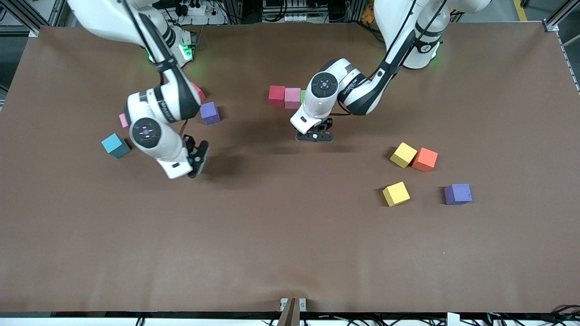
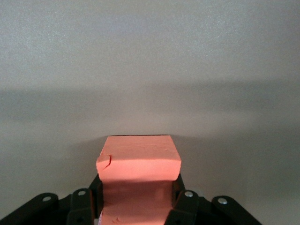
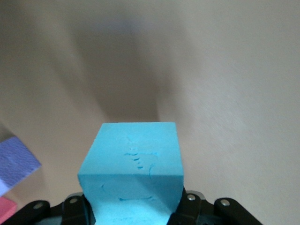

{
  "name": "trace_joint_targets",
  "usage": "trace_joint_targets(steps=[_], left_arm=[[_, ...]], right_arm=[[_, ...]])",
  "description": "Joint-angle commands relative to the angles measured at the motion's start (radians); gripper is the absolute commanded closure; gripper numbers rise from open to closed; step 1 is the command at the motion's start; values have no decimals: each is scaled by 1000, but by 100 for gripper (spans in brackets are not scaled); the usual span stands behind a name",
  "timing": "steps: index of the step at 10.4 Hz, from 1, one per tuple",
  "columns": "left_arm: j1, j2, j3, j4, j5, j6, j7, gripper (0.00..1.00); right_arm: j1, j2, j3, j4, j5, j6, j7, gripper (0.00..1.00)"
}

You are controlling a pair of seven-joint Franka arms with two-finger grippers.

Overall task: Form number 2 with 11 blocks
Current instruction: 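Carry the orange block with the left gripper while the right gripper holds cyan, then lower the orange block under the light pink block and open the left gripper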

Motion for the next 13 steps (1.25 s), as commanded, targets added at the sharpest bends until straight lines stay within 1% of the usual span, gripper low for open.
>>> trace_joint_targets(steps=[1,2,3,4,6,7,8,9,11,13], left_arm=[[-5,6,-1,3,-11,7,-21,48],[-5,9,-1,6,-12,7,-23,39],[-5,14,-1,9,-11,7,-27,37],[-5,18,-1,11,-12,7,-29,37],[-5,18,-1,11,-12,7,-30,36],[-6,18,-1,11,-11,7,-29,32],[-5,18,-1,11,-12,7,-30,7],[-5,17,-1,11,-11,7,-30,0],[-5,17,-2,11,-11,7,-30,0],[5,-9,-2,8,-12,5,-30,0]], right_arm=[[50,-1,-8,24,0,-73,3,84],[56,-1,-9,19,-3,-76,2,84],[58,-7,-9,14,-11,-81,2,84],[56,-11,-9,14,-11,-108,2,84],[58,-15,-11,14,-19,-113,2,84],[58,-15,-11,16,-26,-110,2,84],[58,-15,-11,19,-26,-110,3,83],[64,-15,-9,23,-26,-113,17,83],[98,-15,-11,33,-25,-116,72,83],[131,-11,-12,71,-26,-165,128,80]])
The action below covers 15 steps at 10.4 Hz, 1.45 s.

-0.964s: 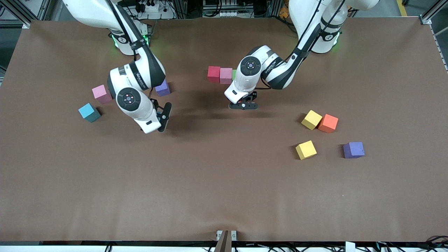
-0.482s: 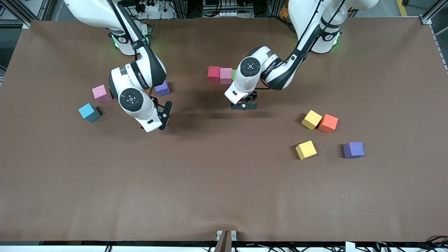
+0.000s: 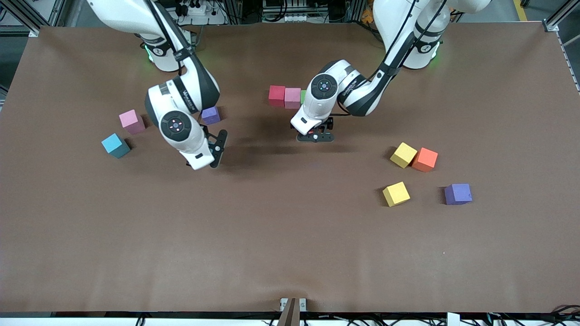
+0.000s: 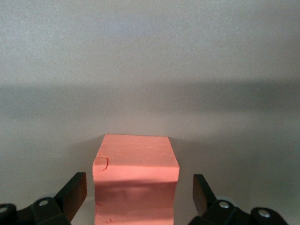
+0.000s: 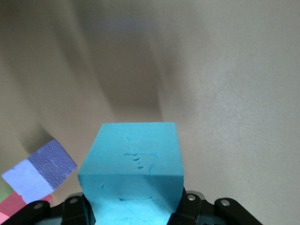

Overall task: Form number 2 with 11 blocks
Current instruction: 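Lower the orange block under the light pink block and open the left gripper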

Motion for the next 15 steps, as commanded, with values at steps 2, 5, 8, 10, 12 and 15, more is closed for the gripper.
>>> trace_joint_targets(steps=[2,5,8,10,12,15], left_arm=[[32,-71,-2,-5,-12,-9,-27,0],[90,-156,-2,-3,-12,-69,-31,0],[159,-182,6,9,39,-75,-32,0],[231,-182,6,11,131,-75,-9,0],[291,-179,8,24,156,-75,86,0],[332,-143,38,75,143,-75,111,0]], right_arm=[[52,-4,-8,46,-14,-61,70,77],[107,16,-8,72,-14,-63,151,71],[177,53,-6,118,-9,-63,254,70],[231,96,-6,177,-9,-92,320,70],[280,151,-5,246,5,-93,357,70],[352,258,-3,398,12,-132,422,70]])
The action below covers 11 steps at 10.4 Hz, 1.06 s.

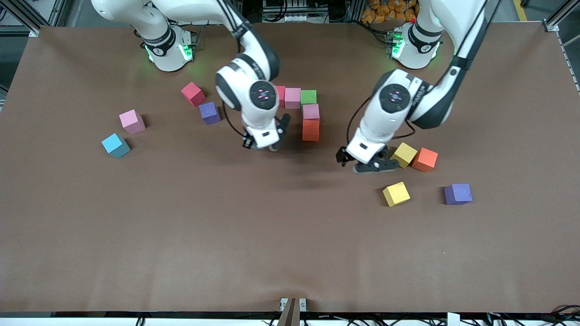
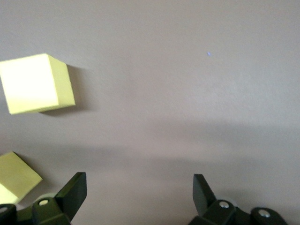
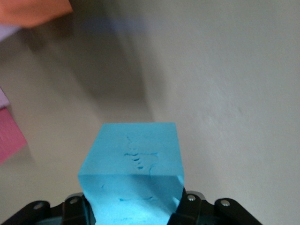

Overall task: Form number 2 with 11 blocks
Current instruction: 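Grasp the yellow block with the left gripper while the right gripper carries cyan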

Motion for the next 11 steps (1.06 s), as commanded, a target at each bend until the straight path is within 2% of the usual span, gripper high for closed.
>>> trace_joint_targets(steps=[1,3,5,11], left_arm=[[4,32,45,55,4,-10,3,0],[4,57,111,74,-83,-10,6,0],[-4,94,159,90,-76,-10,20,0],[-5,198,183,179,-68,-36,70,0]], right_arm=[[50,95,-6,133,44,-46,37,70],[90,147,-6,195,69,-44,66,70],[125,170,-6,200,66,-35,85,70],[159,211,-7,207,61,-9,86,70]])
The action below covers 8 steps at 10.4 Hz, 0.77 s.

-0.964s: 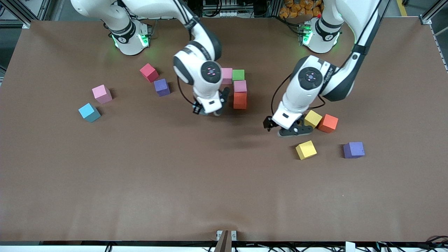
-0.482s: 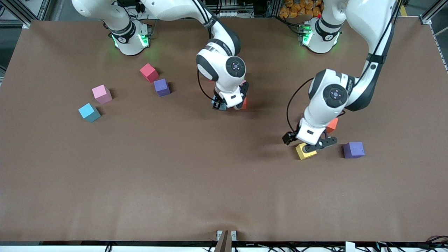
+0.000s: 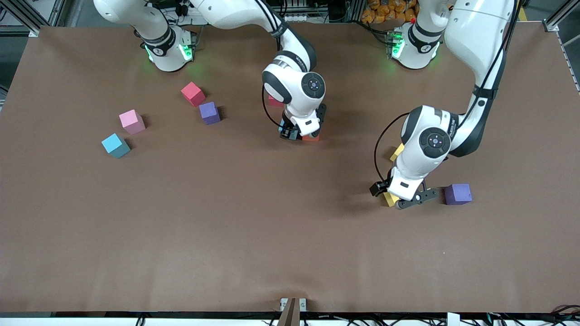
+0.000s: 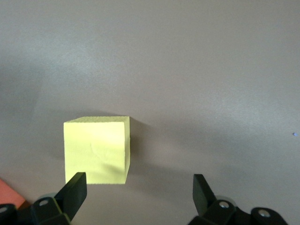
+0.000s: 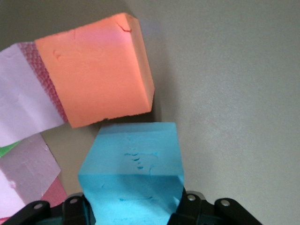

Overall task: Form number 2 with 11 blocks
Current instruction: 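Grasp the yellow block with the left gripper while the right gripper carries cyan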

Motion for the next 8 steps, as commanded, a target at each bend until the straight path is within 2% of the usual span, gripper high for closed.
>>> trace_joint_targets(steps=[1,3,8], left_arm=[[-8,27,20,61,-18,-79,70,0],[-8,36,51,92,-18,-128,110,0],[-2,70,63,94,-27,-130,146,0]], right_arm=[[21,28,-10,32,8,5,11,70],[24,37,-10,33,6,13,10,68],[28,47,-10,32,0,34,5,67]])
